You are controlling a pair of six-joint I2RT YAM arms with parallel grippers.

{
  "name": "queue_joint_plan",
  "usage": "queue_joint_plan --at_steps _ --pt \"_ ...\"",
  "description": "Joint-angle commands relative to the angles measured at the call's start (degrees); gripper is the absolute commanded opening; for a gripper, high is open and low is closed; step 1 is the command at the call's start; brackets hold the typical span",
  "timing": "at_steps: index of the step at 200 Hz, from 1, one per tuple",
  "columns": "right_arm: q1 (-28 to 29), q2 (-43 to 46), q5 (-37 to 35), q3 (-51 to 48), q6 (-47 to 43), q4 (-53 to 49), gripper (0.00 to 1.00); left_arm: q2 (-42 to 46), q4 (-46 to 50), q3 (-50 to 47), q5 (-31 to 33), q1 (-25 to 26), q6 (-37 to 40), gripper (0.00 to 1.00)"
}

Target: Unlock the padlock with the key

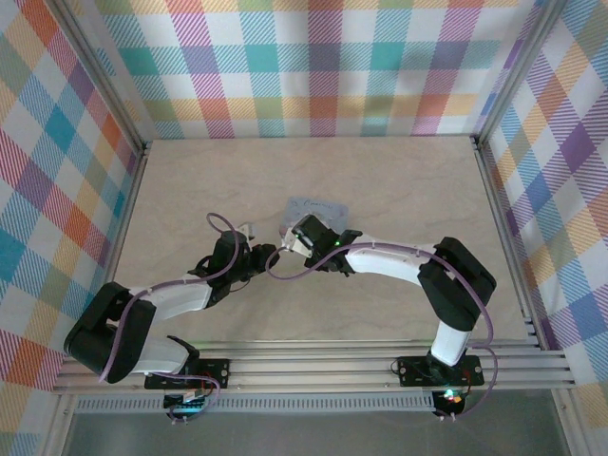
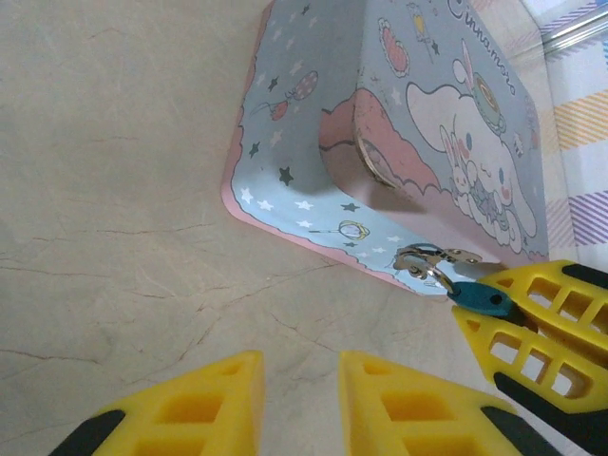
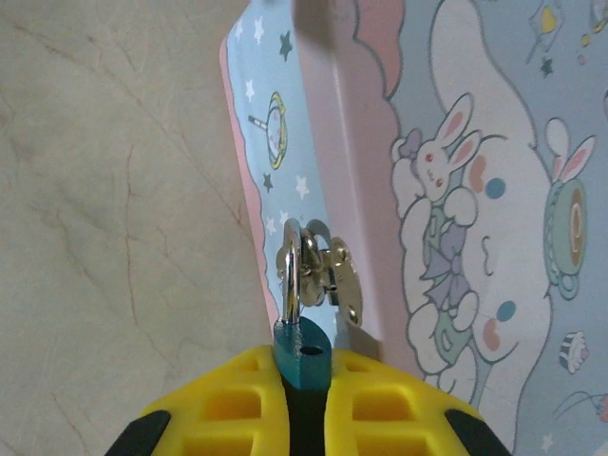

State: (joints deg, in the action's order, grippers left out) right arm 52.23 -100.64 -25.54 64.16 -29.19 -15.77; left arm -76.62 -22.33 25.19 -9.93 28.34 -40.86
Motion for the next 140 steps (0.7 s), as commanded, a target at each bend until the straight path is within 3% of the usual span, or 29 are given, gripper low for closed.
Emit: queue_joint_plan --at_steps 1,140 --pt "0.33 -0.07 -0.88 -0.44 0.36 3.51 0.00 1.53 1.56 -0.67 0.84 -0.30 1.36 0.26" --pt "0.30 -3.86 2.67 -1.61 -8.77 12.42 0.00 2.94 3.48 -0.76 1.67 -0.38 1.87 0.27"
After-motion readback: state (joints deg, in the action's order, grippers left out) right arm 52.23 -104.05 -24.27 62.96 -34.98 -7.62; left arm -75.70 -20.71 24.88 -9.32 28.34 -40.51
